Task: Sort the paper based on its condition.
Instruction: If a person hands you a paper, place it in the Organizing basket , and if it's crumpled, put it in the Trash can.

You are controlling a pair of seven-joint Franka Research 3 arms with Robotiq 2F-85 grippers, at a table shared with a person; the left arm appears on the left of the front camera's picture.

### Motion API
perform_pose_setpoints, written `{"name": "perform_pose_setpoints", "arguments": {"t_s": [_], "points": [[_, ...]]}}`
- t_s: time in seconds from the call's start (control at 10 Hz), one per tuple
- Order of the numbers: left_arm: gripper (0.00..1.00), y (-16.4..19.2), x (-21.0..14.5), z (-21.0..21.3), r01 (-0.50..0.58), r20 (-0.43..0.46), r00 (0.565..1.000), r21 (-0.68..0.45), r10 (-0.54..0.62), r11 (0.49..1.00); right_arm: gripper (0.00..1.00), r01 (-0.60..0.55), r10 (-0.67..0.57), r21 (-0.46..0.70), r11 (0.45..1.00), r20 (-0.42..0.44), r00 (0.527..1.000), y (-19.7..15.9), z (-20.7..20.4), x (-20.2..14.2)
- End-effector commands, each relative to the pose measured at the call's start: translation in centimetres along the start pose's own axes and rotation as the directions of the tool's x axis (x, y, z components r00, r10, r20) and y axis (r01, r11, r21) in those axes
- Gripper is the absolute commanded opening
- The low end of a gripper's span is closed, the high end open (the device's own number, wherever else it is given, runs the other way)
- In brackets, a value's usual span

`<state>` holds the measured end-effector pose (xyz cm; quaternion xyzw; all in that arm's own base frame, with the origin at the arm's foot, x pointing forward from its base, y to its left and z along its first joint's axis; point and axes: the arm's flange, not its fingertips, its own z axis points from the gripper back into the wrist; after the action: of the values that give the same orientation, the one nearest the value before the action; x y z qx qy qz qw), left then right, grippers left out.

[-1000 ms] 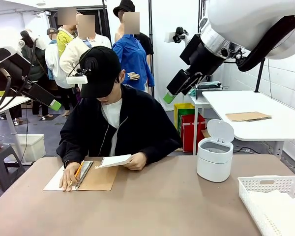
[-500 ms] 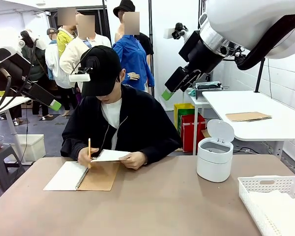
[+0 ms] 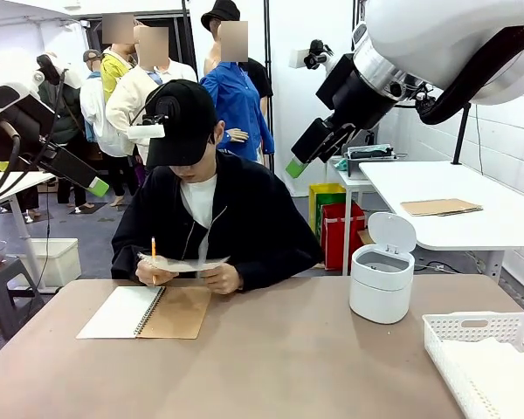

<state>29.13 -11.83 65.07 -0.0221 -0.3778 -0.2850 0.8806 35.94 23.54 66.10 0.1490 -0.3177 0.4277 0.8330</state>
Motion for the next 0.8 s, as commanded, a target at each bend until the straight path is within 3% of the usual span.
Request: {"name": "perform_pose_setpoints", "arguments": {"t_s": [0.0, 0.7], "points": [[1.0, 0.03, -0.01, -0.03, -0.003, 0.001, 1.0, 0.0, 0.003, 1.0, 1.0, 0.002, -0.002, -0.001, 1.0, 0.0, 1.0, -0.09, 0.01, -0.03], [1.0, 0.03, -0.01, -0.03, -0.003, 0.001, 1.0, 0.0, 0.003, 1.0, 1.0, 0.002, -0.002, -0.001, 1.0, 0.0, 1.0, -0.09, 0.01, -0.03]]}}
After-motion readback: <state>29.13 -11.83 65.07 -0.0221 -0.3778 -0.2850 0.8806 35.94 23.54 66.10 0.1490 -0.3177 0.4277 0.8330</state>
